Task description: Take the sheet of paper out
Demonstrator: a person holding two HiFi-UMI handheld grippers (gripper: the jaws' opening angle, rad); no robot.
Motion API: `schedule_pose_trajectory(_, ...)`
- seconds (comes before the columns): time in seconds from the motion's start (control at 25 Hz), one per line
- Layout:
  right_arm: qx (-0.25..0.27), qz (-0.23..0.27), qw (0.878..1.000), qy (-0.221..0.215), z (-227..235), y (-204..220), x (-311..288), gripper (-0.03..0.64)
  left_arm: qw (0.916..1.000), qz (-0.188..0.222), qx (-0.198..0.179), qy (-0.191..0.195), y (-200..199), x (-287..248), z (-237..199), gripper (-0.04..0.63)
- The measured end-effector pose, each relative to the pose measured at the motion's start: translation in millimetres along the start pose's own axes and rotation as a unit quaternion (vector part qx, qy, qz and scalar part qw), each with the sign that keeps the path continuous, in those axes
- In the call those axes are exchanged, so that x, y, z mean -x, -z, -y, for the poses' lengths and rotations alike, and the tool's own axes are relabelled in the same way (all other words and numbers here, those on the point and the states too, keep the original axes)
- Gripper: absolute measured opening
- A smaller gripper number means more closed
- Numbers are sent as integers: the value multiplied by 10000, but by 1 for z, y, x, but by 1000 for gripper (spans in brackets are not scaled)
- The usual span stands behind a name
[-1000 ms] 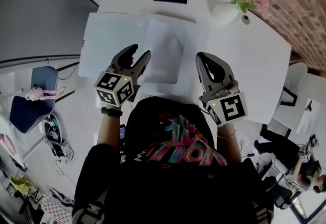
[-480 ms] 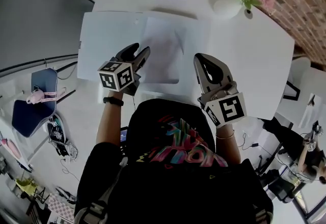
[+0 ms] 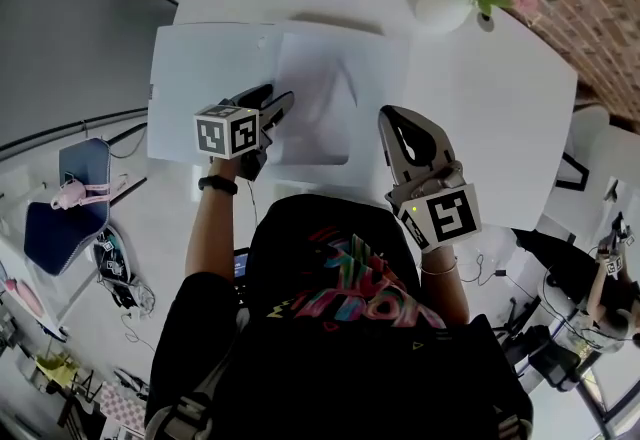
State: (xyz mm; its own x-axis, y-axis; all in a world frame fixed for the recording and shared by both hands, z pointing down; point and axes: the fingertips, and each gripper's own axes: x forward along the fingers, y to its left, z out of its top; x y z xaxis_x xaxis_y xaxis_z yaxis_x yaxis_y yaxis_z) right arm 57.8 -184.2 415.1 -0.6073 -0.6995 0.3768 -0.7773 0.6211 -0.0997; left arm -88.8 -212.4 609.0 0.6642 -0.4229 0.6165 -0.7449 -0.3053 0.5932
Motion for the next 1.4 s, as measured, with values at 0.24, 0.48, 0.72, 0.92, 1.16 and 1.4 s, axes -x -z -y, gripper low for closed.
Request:
schedule_pose_trajectory(0.24, -162, 256, 9995, 76, 3, -10, 0, 21, 9998, -71, 192, 15, 4, -2, -7, 225)
schedule_pose_trajectory(0.48, -156, 202, 9997, 50, 5, -5, 2, 21, 9959, -295, 661, 537, 7, -2, -1, 225)
schedule_pose_trajectory(0.72, -202, 93, 9997, 53, 7, 2, 5, 21, 9950, -357, 650, 666, 5, -1, 6, 222)
schedule_pose_trajectory(0.92, -217, 132, 9997, 35, 9, 1, 4, 21, 9935, -163, 689, 888, -5, 2, 16, 215)
schedule_pose_trajectory(1.16, -172, 45, 9998, -62, 7, 4, 6, 21, 9816, -79, 1055, 1592, -9, 9, 29, 213)
schedule_pose_trajectory(1.4, -200, 66, 9997, -94, 8, 3, 5, 21, 9711, -503, 1025, 2097, 1, 10, 40, 213)
